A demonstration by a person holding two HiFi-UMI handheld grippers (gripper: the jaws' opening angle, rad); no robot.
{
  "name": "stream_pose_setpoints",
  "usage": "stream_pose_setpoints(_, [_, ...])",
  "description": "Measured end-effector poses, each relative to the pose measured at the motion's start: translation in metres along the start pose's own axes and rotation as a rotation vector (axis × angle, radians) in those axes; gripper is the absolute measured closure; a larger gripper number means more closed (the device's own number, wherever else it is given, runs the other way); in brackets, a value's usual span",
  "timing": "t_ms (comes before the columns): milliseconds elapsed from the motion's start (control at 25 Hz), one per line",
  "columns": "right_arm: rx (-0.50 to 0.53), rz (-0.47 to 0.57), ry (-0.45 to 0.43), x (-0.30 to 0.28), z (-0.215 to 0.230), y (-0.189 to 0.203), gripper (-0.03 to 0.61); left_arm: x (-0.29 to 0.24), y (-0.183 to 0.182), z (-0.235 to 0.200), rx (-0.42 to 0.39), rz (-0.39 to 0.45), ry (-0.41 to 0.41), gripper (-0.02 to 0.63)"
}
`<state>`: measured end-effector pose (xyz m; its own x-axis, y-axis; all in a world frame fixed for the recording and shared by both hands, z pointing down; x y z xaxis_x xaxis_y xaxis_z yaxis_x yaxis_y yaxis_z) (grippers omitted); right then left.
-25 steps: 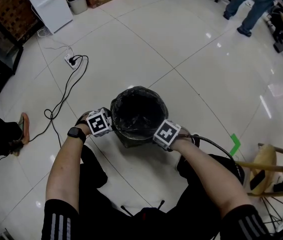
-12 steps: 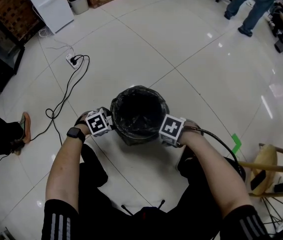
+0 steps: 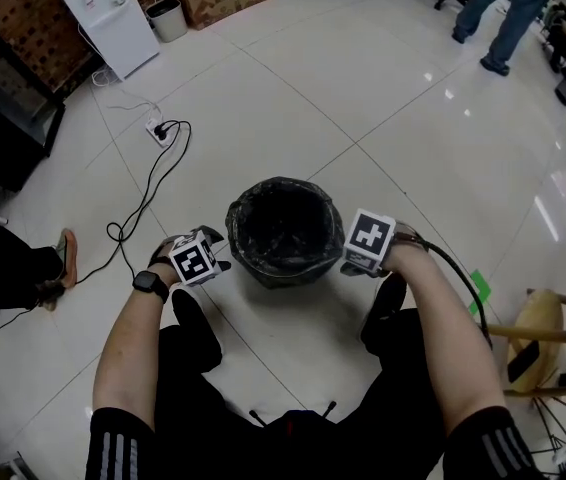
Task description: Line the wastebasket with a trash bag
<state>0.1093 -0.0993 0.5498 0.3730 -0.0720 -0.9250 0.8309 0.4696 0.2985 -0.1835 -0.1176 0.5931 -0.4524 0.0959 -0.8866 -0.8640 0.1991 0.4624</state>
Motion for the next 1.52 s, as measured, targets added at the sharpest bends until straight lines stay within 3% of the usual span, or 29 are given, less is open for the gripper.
stream_pose_setpoints(80, [-0.010,0.082,0.052,0.011,0.013,-0.006,0.236,0.000,-0.014,0.007,-0.025,0.015,-0.025,0.360])
stream_pose_setpoints(200, [-0.018,0.222,0.169,0.030,0.031,-0.021,0.356,-0.012,-0.023,0.020,-0.052,-0.021,-0.085,0.360])
stream_pose_setpoints(280, [0.005,0.275,0.240,0.039,0.037,-0.030,0.402,-0.019,-0.022,0.030,-0.040,-0.051,-0.107,0.360])
stream_pose_setpoints(480, [0.050,0.367,0.333,0.062,0.036,-0.053,0.474,-0.031,-0.026,0.058,0.022,-0.058,-0.092,0.360])
stream_pose_setpoints(600, [0.065,0.480,0.376,0.080,0.033,-0.070,0.572,-0.033,-0.034,0.078,0.023,-0.047,-0.053,0.362])
stream_pose_setpoints(840, [0.067,0.570,0.359,0.086,0.024,-0.077,0.572,-0.032,-0.052,0.108,-0.015,-0.017,0.011,0.364])
stream_pose_setpoints(1040, [0.019,0.533,0.267,0.070,0.020,-0.072,0.572,-0.012,-0.036,0.091,0.003,-0.080,0.010,0.379])
stream_pose_setpoints(1240, [0.048,0.449,0.222,0.061,0.013,-0.070,0.572,0.024,-0.015,0.042,0.060,-0.118,-0.066,0.387])
stream_pose_setpoints(1320, [0.076,0.372,0.214,0.050,0.008,-0.065,0.571,0.036,-0.013,0.012,0.067,-0.088,-0.122,0.387])
stream_pose_setpoints(1400, [0.094,0.293,0.183,0.038,0.004,-0.057,0.467,0.046,-0.016,-0.019,0.084,-0.043,-0.172,0.387])
stream_pose_setpoints(1520, [0.094,0.239,0.114,0.023,-0.003,-0.049,0.443,0.053,-0.032,-0.057,0.165,0.092,-0.216,0.391])
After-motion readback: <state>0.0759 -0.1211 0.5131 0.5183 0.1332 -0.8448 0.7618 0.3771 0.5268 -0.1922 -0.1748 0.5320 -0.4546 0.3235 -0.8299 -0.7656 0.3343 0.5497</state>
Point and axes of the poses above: the fingertips, and each gripper's own axes: x backward along the fingers, z to its right, y out of its underside, the point moved 6 cm from there along x, backward along the fingers, and after that the axes turned 9 degrees about z, right-handed, at the moved point
